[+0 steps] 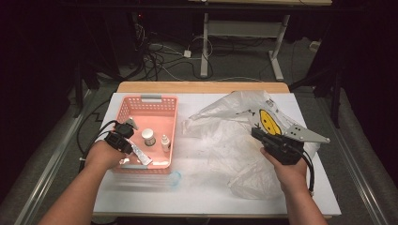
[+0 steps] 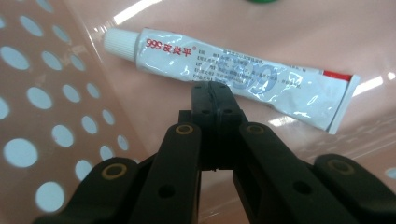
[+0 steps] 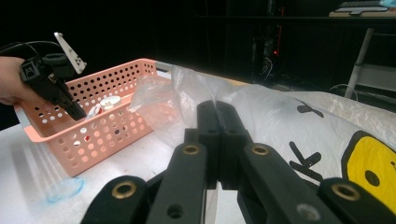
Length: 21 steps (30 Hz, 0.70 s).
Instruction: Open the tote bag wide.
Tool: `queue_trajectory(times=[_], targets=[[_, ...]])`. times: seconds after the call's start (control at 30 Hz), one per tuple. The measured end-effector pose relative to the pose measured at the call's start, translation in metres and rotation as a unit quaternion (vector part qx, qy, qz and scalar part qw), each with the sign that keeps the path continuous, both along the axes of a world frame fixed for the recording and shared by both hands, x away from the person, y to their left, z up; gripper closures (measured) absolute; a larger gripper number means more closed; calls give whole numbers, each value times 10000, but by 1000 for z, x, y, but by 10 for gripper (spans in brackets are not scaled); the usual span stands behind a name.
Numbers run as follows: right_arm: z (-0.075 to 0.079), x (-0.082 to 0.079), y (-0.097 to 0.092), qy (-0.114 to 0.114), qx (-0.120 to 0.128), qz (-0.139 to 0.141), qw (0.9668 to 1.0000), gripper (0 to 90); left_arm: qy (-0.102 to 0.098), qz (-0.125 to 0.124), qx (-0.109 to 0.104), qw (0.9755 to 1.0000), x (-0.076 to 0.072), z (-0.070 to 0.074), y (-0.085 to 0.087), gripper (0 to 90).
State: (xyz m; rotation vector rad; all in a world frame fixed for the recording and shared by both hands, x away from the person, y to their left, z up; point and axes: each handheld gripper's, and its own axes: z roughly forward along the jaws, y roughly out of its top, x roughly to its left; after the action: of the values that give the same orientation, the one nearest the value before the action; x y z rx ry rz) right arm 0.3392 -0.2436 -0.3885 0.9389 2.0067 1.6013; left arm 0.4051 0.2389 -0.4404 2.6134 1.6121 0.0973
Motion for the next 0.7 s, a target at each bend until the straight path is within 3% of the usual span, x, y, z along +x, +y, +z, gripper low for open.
queue_trajectory(times=[0.23, 0.57, 0.7], targets=[[2, -2, 1, -27, 29, 26, 10000, 900, 5, -19, 270, 9996, 10, -1, -7, 876], [2, -2, -3, -21, 67, -8, 10000, 900, -98, 27, 323, 9994, 32, -7, -17, 876], [1, -2, -3, -7, 58, -7, 10000, 900, -259, 56, 288, 9992, 32, -2, -16, 876]])
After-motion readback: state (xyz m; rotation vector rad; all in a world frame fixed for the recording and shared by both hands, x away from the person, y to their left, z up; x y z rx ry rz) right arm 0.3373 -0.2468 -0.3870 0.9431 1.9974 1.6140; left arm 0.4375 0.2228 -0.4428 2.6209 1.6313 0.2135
